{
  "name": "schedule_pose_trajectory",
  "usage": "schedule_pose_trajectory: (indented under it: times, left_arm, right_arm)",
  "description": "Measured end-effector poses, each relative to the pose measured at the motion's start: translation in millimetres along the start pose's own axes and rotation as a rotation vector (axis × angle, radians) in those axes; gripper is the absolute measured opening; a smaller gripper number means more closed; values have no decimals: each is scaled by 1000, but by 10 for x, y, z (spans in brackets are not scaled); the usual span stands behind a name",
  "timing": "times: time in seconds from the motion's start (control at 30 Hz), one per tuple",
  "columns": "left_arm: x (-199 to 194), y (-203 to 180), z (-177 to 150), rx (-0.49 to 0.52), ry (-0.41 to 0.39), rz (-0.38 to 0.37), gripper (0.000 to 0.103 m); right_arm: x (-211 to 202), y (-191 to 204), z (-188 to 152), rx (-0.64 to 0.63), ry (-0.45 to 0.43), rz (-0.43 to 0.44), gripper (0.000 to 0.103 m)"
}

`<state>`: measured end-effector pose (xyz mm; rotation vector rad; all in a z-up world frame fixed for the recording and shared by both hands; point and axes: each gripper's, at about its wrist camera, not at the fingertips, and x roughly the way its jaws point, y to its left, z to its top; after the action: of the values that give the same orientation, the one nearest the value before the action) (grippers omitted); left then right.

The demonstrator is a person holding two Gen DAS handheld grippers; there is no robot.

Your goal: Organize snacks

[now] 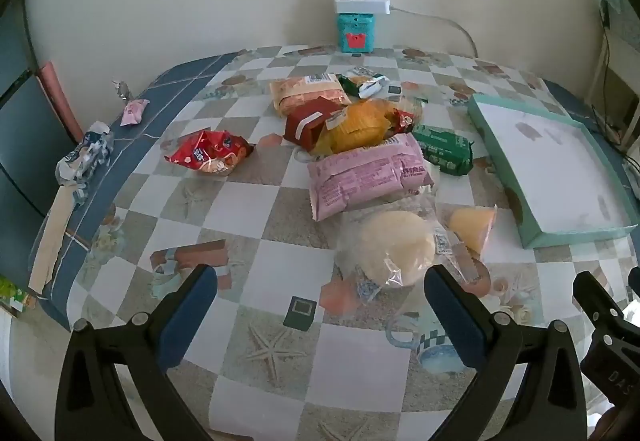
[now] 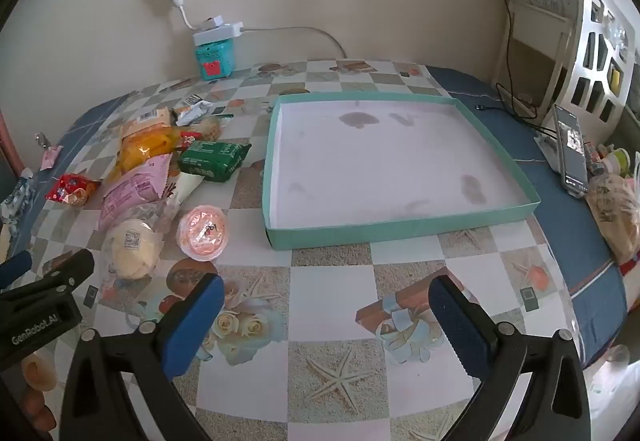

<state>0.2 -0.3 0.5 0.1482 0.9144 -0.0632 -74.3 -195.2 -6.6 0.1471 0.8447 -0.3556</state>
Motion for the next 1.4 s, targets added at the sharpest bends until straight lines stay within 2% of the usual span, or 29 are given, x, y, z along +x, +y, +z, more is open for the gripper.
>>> schedule_pose_trajectory:
  times: [0.3, 0.6, 1.4]
  left_arm:
    - [-60, 23, 67, 8, -13, -17, 103]
    - [-87, -20, 1, 15, -41, 4, 103]
    - [-90, -32, 1, 20, -36, 6, 103]
  right_arm:
    - [4, -3, 1, 1, 5, 0, 103]
    - [3, -11, 3, 1, 5, 1, 103]
    - [12, -26, 7, 2, 7, -1, 103]
